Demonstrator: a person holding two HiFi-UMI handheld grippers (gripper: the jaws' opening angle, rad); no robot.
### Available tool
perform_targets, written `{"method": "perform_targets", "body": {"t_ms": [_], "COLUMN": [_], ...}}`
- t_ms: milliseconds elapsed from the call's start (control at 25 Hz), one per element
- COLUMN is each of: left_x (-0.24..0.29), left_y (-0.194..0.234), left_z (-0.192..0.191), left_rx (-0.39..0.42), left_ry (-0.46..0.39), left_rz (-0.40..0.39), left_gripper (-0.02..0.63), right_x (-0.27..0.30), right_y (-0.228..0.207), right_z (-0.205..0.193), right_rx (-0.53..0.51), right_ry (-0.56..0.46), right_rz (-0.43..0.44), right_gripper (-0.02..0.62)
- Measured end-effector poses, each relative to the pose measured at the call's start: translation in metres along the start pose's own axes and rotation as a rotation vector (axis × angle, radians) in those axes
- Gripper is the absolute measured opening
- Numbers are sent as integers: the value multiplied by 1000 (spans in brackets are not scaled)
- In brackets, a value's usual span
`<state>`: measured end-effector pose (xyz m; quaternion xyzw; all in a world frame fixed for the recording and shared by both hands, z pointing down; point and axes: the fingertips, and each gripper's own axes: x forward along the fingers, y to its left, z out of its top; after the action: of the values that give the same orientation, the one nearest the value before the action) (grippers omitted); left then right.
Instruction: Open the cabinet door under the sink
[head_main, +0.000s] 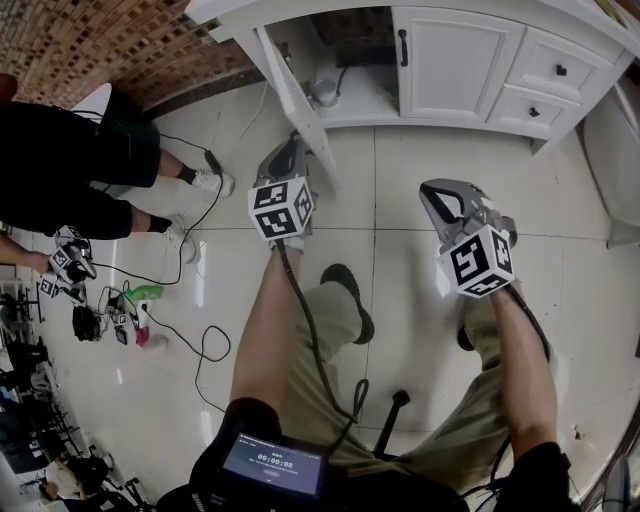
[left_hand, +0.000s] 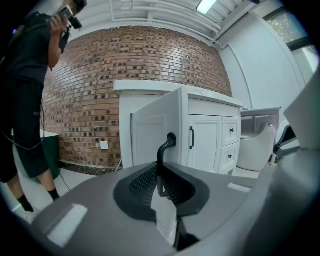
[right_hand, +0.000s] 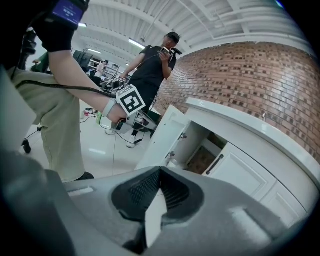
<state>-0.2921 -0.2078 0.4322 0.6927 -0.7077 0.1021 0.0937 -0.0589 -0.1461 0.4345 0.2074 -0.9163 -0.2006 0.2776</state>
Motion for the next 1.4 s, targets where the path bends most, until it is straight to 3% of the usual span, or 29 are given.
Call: {"method": "perform_targets", "body": {"t_ms": [360, 800, 1120, 1280, 1400], "left_x": [-17, -17, -20, -34, -43], "left_y": [73, 91, 94, 99, 90], "left_z": [-4, -5, -7, 0, 10], "left_rx": [-57, -126, -150, -157, -183], "left_ry": [-10, -8, 36, -6, -44], "left_rz": [128, 130, 198, 247, 231], "left_gripper": [32, 43, 88, 17, 17], "right_x": [38, 54, 30, 13, 1], "right_y": [33, 52, 32, 27, 28], "right_z": [17, 17, 17, 16, 19], "right_rx": [-45, -4, 163, 236, 270], "right_ry": [3, 37, 6, -20, -40], "right_rz": [72, 101, 54, 28, 21], "right_gripper": [-8, -8, -8, -8, -8]}}
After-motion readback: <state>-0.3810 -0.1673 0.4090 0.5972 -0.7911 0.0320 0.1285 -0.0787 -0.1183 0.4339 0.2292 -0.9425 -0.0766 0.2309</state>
